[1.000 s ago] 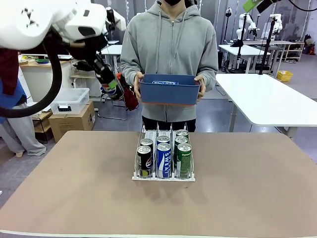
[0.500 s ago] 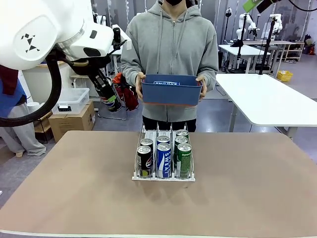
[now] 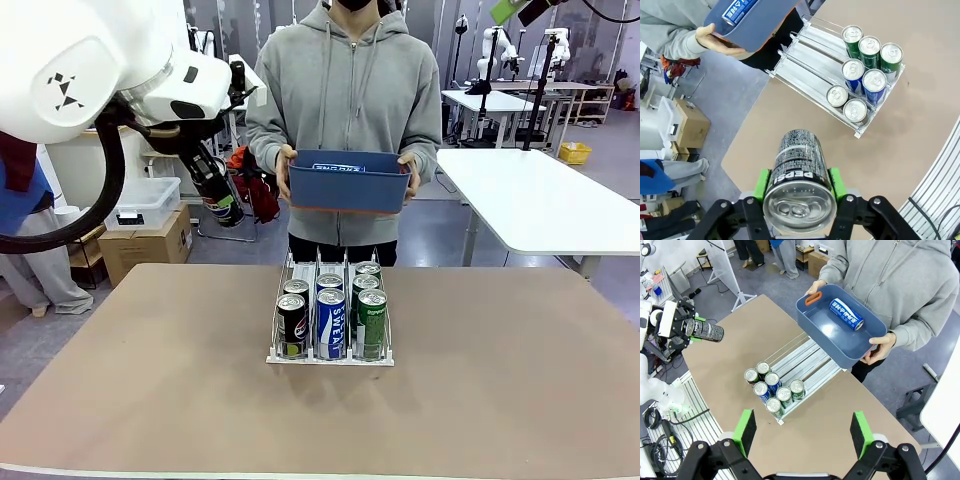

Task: Fill the beverage cans into the dispenser.
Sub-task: Place the picked Pepsi coke in the line of the Automatic Can Dispenser with the same cans.

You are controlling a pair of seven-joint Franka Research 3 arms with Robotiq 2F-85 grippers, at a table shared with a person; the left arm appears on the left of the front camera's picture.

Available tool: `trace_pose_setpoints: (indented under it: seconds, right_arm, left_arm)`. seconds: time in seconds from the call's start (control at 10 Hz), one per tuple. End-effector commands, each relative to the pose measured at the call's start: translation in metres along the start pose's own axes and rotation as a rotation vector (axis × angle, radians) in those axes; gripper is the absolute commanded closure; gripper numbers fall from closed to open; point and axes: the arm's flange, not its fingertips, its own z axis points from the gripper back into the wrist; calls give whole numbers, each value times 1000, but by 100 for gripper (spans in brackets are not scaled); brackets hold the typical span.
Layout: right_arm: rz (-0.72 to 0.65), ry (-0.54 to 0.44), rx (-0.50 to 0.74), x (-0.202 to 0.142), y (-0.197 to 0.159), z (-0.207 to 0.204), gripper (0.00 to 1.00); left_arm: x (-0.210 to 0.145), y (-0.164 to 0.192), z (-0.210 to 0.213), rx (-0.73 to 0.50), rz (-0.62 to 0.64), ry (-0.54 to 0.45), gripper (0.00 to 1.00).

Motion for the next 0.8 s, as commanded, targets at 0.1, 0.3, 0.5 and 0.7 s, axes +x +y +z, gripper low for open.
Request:
trace_pose_setpoints:
  seconds: [0.1, 0.3, 0.5, 0.7]
  right_arm:
    - [-2, 1, 0, -2, 0, 0, 0]
    - [-2, 1, 0, -2, 0, 0, 0]
    - [-2, 1, 0, -2, 0, 0, 0]
    - [-2, 1, 0, -2, 0, 0, 0]
  left_arm:
    - [5, -39, -28, -50, 39, 1, 100]
    - [9, -74, -52, -101, 118, -6, 100]
    - [6, -98, -71, -220, 83, 23, 100]
    - [8, -111, -83, -303, 45, 45, 100]
